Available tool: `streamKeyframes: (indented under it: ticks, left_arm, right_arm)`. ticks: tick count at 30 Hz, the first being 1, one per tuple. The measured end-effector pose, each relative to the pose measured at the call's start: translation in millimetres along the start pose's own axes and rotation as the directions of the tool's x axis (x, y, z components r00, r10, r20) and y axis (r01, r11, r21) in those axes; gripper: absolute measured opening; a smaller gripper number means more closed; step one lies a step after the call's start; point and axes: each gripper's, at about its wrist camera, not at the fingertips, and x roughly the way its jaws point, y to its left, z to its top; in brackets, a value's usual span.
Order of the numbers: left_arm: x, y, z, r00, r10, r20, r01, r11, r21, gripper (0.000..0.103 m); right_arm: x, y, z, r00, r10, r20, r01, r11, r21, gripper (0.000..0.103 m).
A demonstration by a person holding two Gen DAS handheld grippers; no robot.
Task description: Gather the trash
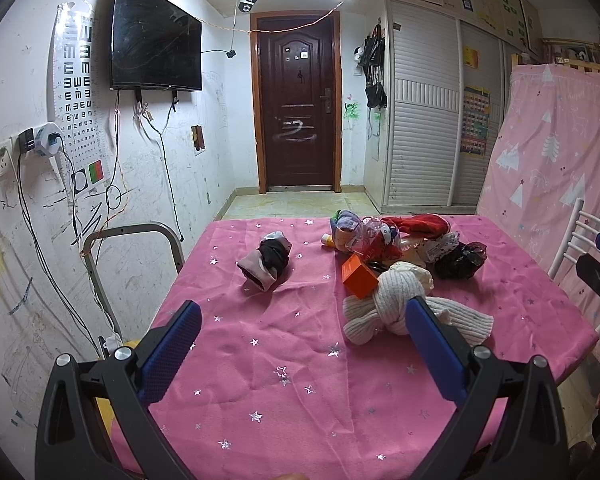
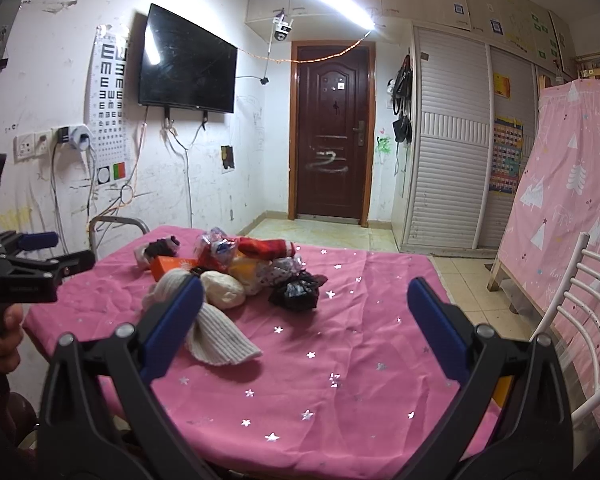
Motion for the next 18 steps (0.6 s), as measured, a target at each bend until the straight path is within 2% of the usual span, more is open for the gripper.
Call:
streamKeyframes:
  ticks: [11,14,18]
  left_arm:
    - [10,3,-1,0.999,-0.019,-0.033,0.018,1.000,-0.008,0.093]
    - [15,3,-2,0.998,-0.039,-0.051,0.039,0.999,-0.008,0.093]
    - [23,1,-2,0.992,-0.104,-0.077,0.103,0.995,-0.012,0.093]
  right_arm:
    - [6,1,-3,0.999,0.022,-0.024,-0.021,1.000,0.008,0.098]
    - [12,3,-7,0.995,0.093,-0.041,-0.093,0.996,0.016,0.098]
    - [28,13,-14,0.973,0.209,-0.103,-0.207,0.978,0.025,0.098]
